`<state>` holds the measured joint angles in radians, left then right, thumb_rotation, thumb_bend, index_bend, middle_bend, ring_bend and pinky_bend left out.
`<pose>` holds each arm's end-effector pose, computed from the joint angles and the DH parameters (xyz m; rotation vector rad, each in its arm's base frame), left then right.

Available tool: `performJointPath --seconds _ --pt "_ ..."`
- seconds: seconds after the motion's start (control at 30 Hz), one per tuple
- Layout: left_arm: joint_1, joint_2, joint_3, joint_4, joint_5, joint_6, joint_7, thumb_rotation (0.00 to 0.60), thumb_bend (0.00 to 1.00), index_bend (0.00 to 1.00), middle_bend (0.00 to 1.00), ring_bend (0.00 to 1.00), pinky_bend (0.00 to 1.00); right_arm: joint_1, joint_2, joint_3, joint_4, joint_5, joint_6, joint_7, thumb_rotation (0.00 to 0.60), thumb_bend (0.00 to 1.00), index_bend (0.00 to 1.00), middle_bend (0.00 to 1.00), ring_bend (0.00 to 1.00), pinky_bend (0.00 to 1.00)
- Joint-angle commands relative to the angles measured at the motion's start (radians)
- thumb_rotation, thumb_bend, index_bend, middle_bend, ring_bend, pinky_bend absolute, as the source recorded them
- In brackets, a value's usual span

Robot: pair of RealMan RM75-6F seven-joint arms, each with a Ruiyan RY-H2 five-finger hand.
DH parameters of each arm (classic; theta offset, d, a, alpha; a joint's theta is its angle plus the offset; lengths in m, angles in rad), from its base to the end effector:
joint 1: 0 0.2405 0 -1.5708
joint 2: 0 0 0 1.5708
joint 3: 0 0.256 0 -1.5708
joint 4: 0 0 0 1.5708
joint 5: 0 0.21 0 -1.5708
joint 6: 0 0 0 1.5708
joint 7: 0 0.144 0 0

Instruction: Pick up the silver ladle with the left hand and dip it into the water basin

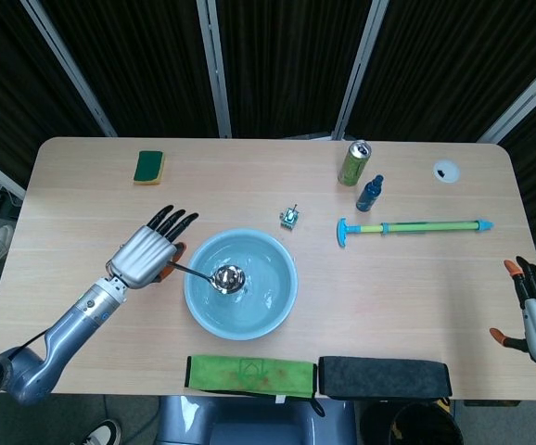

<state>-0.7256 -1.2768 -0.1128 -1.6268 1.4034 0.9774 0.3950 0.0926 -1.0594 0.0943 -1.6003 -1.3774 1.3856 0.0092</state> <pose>-0.1464 0.3300 0.0515 -2.0587 -0.5005 -0.8713 -0.3337 -0.1923 0.1811 1.3192 -0.9439 0.7872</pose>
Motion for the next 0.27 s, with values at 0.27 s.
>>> performJointPath --seconds 0.27 --pt "0.004 0.031 0.001 -0.056 -0.016 0.02 0.048 0.6 0.62 0.73 0.0 0.0 0.0 -0.013 0.012 -0.004 -0.002 -0.019 0.024 0.027 0.6 0.0 0.05 0.0 0.0 0.0"
